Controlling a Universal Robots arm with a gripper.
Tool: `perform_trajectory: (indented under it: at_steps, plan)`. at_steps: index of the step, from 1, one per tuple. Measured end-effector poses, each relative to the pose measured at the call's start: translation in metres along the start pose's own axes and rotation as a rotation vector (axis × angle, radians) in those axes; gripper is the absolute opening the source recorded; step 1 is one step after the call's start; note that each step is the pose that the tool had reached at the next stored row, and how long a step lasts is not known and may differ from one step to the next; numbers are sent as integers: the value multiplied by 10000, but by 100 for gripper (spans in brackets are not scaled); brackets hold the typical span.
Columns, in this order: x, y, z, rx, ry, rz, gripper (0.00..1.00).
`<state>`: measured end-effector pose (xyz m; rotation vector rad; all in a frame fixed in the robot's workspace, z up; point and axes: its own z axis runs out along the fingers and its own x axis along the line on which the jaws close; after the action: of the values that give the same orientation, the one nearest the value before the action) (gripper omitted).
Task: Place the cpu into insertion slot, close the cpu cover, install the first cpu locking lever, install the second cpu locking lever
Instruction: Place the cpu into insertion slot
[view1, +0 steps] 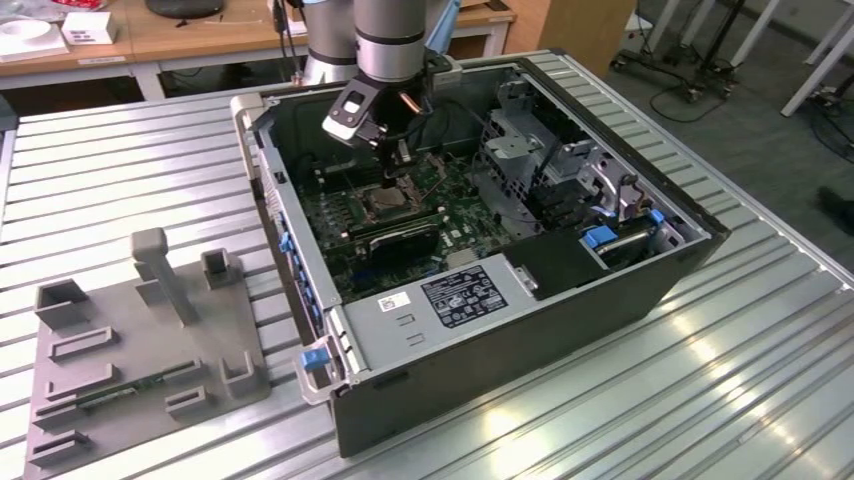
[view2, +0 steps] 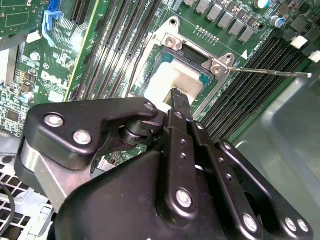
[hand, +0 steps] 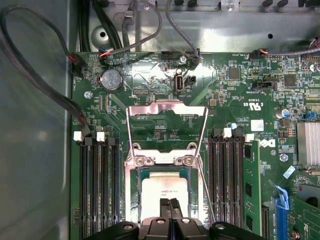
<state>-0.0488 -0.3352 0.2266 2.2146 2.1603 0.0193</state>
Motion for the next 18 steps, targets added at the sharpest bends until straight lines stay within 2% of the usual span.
perform_trajectory:
  at_steps: [5,18]
  plan:
    - [1,1,3,0,1,0,11]
    - [2,-3,81,1,-1,0,11]
